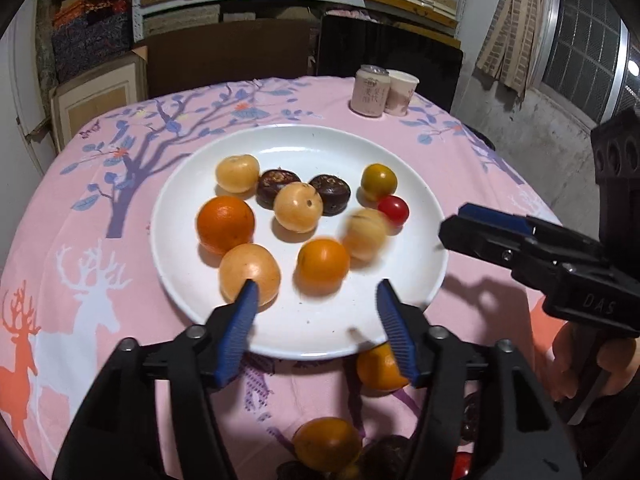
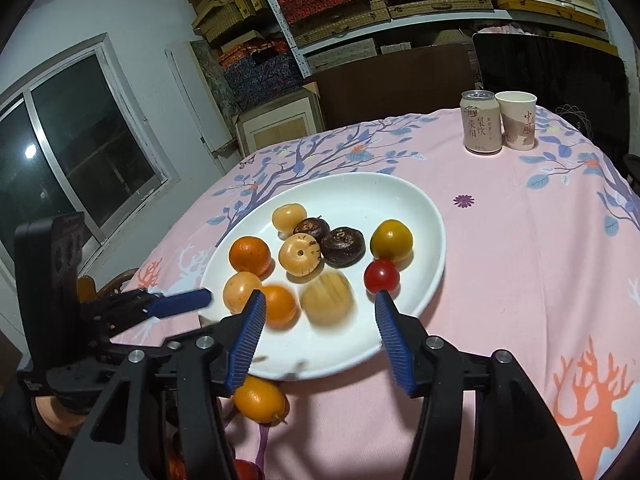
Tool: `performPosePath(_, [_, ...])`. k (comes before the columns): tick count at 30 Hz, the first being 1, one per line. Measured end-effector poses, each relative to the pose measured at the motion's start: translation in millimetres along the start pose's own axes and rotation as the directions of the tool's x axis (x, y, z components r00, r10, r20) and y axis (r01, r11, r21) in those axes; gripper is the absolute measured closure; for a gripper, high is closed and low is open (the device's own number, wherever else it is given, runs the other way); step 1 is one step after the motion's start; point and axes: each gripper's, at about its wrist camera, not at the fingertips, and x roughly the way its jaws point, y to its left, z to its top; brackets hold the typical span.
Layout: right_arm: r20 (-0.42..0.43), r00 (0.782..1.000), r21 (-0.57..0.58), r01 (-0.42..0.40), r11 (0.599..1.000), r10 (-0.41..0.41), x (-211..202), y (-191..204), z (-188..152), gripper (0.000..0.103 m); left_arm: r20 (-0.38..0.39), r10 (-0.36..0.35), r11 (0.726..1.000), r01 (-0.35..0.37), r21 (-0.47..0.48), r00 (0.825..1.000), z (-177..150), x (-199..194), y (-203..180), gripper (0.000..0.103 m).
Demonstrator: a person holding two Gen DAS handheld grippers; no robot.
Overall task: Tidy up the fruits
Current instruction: 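Place the orange and pale yellow fruit on the white plate, opening both tools, then grasp an orange with the left tool while the right tool grasps a dark purple fruit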
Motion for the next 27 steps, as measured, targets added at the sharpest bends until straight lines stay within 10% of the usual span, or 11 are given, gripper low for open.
performPosePath(16, [0.041, 0.998, 0.039, 0.038, 0.999, -0.04, -69, -6, -76, 0.029, -0.002, -0.007, 0.992, 0.007, 0.123, 1.0, -119, -97, -5, 0.033])
performPosePath(27, [0.048, 0.998, 0.157, 0.021, 0.987, -0.029, -75, -31, -87, 0.026, -0.078, 0.021, 0.977, -0.004, 0.211, 0.997, -147, -67, -29, 0.046])
